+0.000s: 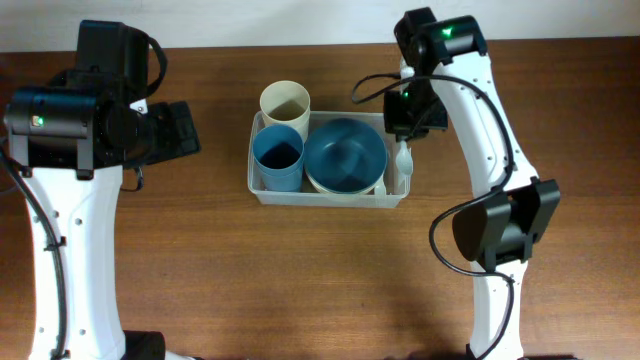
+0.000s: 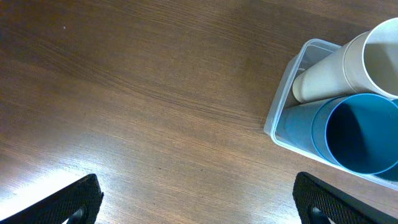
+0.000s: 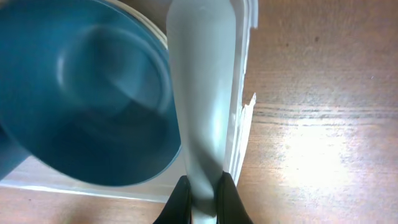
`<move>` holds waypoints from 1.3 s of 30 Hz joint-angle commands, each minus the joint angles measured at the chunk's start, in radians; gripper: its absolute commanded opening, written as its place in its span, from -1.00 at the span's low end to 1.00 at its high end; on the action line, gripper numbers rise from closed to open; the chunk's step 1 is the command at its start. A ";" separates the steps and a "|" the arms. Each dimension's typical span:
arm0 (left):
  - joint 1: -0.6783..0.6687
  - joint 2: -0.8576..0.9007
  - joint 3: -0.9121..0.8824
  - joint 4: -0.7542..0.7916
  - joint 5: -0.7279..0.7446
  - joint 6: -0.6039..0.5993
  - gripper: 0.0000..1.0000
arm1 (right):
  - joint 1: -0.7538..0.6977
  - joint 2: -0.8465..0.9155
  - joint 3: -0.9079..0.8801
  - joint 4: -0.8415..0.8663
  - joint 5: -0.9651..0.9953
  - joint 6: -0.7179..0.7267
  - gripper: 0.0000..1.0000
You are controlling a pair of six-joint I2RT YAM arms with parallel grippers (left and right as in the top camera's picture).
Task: Pack container
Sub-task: 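Lift the fork, carry it left and lower it beside the spoon, then release the fork and withdraw the right gripper right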
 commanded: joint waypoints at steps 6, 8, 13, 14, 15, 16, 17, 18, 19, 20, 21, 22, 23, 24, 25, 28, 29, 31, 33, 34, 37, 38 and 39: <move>0.003 0.008 -0.001 -0.001 -0.014 -0.014 1.00 | 0.022 0.003 -0.105 0.056 0.013 0.027 -0.92; 0.003 0.008 -0.001 -0.001 -0.014 -0.014 1.00 | 0.025 0.003 -0.106 0.064 0.013 0.027 -0.93; 0.003 0.008 -0.001 -0.001 -0.014 -0.014 1.00 | 0.028 0.003 -0.106 0.082 0.014 0.027 -0.76; 0.003 0.008 -0.001 -0.001 -0.014 -0.014 1.00 | 0.028 0.003 -0.106 0.083 0.014 0.027 -0.70; 0.003 0.008 -0.001 -0.001 -0.014 -0.014 1.00 | 0.028 0.003 -0.106 0.085 0.014 0.027 -0.67; 0.003 0.008 -0.001 -0.001 -0.014 -0.014 1.00 | 0.028 0.003 -0.106 0.088 0.014 0.027 -0.67; 0.003 0.008 -0.001 -0.001 -0.014 -0.014 1.00 | 0.028 0.003 -0.106 0.090 0.014 0.027 -0.66; 0.003 0.008 -0.001 -0.001 -0.014 -0.014 1.00 | 0.028 0.003 -0.106 0.091 0.016 0.027 -0.66; 0.003 0.008 -0.001 -0.001 -0.014 -0.014 1.00 | 0.028 0.003 -0.106 0.091 0.018 0.027 -0.65; 0.003 0.008 -0.001 -0.001 -0.014 -0.014 1.00 | 0.028 0.003 -0.106 0.093 0.018 0.027 -0.66; 0.003 0.008 -0.001 -0.001 -0.014 -0.014 1.00 | 0.028 0.003 -0.106 0.093 0.018 0.027 -0.65; 0.003 0.008 -0.001 -0.001 -0.014 -0.014 0.99 | 0.028 0.003 -0.106 0.095 0.020 0.027 -0.65; 0.003 0.008 -0.001 -0.001 -0.014 -0.014 1.00 | 0.028 0.003 -0.106 0.097 0.021 0.027 -0.63; 0.003 0.008 -0.001 -0.001 -0.014 -0.014 1.00 | 0.028 0.003 -0.106 0.100 0.021 0.027 -0.63; 0.003 0.008 -0.001 -0.001 -0.014 -0.014 1.00 | 0.028 0.003 -0.106 0.103 0.021 0.026 -0.51; 0.003 0.008 -0.001 -0.001 -0.014 -0.014 1.00 | 0.021 0.000 -0.105 0.113 0.025 0.023 -0.31; 0.003 0.008 -0.001 -0.001 -0.014 -0.014 1.00 | 0.015 -0.002 -0.101 0.112 0.025 0.023 -0.13; 0.003 0.008 -0.001 -0.001 -0.014 -0.014 1.00 | 0.000 -0.008 -0.084 0.100 0.025 0.019 0.18; 0.003 0.008 -0.001 -0.001 -0.014 -0.014 1.00 | -0.019 -0.021 -0.061 0.087 0.024 0.009 0.37; 0.003 0.008 -0.001 -0.001 -0.014 -0.014 1.00 | -0.029 -0.031 -0.048 0.079 0.024 0.002 0.47; 0.003 0.008 -0.001 -0.001 -0.014 -0.014 0.99 | -0.066 -0.075 0.005 0.048 0.025 -0.031 0.67; 0.003 0.008 -0.001 -0.001 -0.014 -0.014 0.99 | -0.077 -0.089 0.024 0.035 0.025 -0.040 0.73; 0.003 0.008 -0.001 -0.001 -0.014 -0.014 1.00 | -0.092 -0.108 0.048 0.019 0.025 -0.053 0.78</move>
